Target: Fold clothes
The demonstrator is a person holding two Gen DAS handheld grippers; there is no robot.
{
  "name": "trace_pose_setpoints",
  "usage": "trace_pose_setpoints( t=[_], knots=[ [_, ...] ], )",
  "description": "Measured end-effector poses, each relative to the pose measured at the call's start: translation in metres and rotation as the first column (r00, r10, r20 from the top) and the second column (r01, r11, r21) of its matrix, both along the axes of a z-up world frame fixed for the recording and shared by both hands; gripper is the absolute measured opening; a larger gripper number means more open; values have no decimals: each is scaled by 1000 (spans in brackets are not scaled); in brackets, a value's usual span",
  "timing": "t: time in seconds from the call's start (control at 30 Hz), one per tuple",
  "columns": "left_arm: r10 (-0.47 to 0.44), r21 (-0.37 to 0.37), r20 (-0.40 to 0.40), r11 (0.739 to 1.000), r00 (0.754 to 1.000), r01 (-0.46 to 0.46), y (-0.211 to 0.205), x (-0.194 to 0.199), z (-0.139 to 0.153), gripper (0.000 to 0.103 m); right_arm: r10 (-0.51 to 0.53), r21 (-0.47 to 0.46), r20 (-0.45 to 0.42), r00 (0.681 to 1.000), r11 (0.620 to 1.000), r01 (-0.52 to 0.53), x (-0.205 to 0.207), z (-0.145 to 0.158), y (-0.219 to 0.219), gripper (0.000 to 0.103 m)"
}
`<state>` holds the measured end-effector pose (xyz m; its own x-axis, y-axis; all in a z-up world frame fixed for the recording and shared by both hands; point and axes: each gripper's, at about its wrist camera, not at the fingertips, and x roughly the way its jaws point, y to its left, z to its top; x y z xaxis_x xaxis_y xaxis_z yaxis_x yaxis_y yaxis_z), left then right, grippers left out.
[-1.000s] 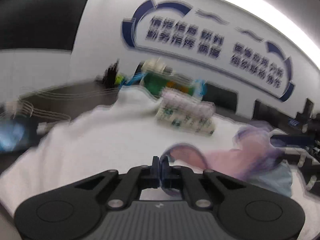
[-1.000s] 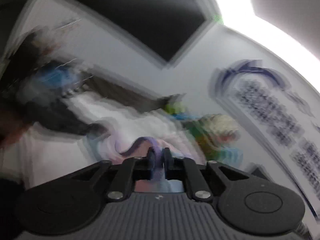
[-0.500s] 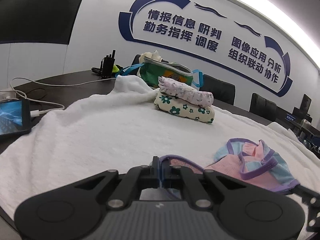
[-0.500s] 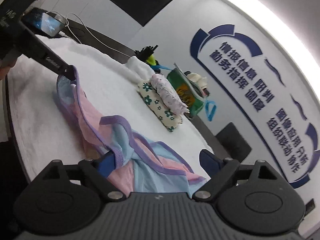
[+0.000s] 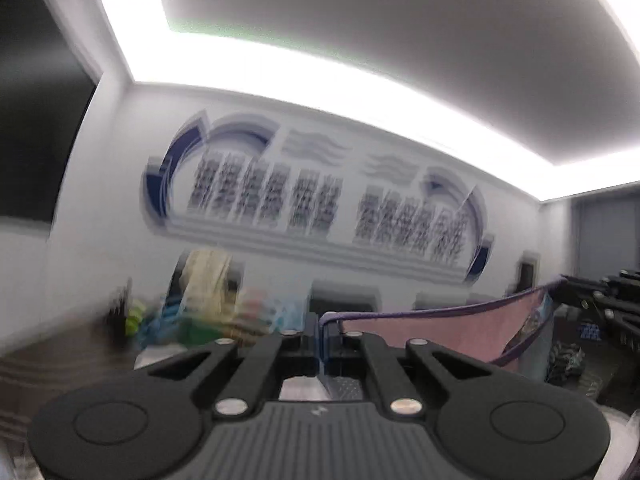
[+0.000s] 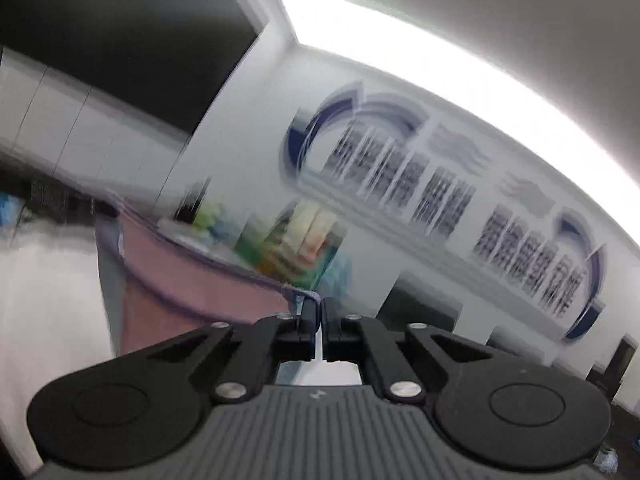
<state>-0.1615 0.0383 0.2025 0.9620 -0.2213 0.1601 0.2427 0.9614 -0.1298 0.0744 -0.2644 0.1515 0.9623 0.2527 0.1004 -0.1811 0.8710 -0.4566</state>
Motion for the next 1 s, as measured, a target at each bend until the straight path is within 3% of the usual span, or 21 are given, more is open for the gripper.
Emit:
trace_pose_setpoints(
  t=[0.07,0.13,0.2,0.3,0.37,0.43,0.5,0.53,0.6,0.63,0.7,0.77,0.8,0.87,0.9,1.0],
  knots=[
    [-72,-9,95,997,993,73,-4,-16,41,0,7,41,162,987,999,-14,-31,49,-12,2],
    [-132,-7,119,991,984,134,-7,-20,63,0,-12,59,266,964,998,-4,-52,81,-24,2],
    [-182,-10,71,983,981,184,-11,-9,66,0,-25,88,244,969,996,3,-51,98,-37,2],
    [-234,-20,-123,972,964,234,-26,45,34,0,-20,114,29,999,993,17,-10,86,-55,2],
    [-244,-38,-272,969,931,243,-40,94,5,0,-63,101,-136,989,992,77,50,54,-61,2],
    [-218,-30,-394,974,893,225,-59,151,-20,0,-108,78,-297,949,987,137,111,20,-67,2],
    [-158,6,-449,984,879,180,-72,204,-29,0,-151,46,-449,881,980,192,173,-13,-74,2],
    [-124,33,-463,987,878,157,-78,229,-24,0,-180,40,-481,858,973,226,204,-21,-74,2],
    [-57,79,-418,992,907,99,-83,259,23,0,-238,20,-506,829,958,287,255,-23,-70,2],
    [-41,80,-365,994,930,75,-84,261,54,0,-265,17,-462,846,952,307,268,-7,-65,2],
    [-57,37,-182,997,982,65,-81,231,125,0,-259,79,-268,928,954,290,247,53,-57,2],
    [-79,-11,18,997,997,79,-72,185,177,0,-223,166,-35,974,960,226,205,115,-58,2],
    [-93,-22,106,995,990,96,-68,158,195,0,-200,213,86,976,961,178,179,144,-61,2],
    [-117,7,210,993,971,118,-64,114,206,1,-151,256,247,957,963,86,127,179,-75,2],
    [-127,29,235,992,964,124,-63,97,204,1,-142,255,284,948,965,68,106,187,-80,2],
    [-164,98,206,984,965,146,-61,69,168,1,-117,236,321,940,971,40,59,169,-96,4]
  ],
)
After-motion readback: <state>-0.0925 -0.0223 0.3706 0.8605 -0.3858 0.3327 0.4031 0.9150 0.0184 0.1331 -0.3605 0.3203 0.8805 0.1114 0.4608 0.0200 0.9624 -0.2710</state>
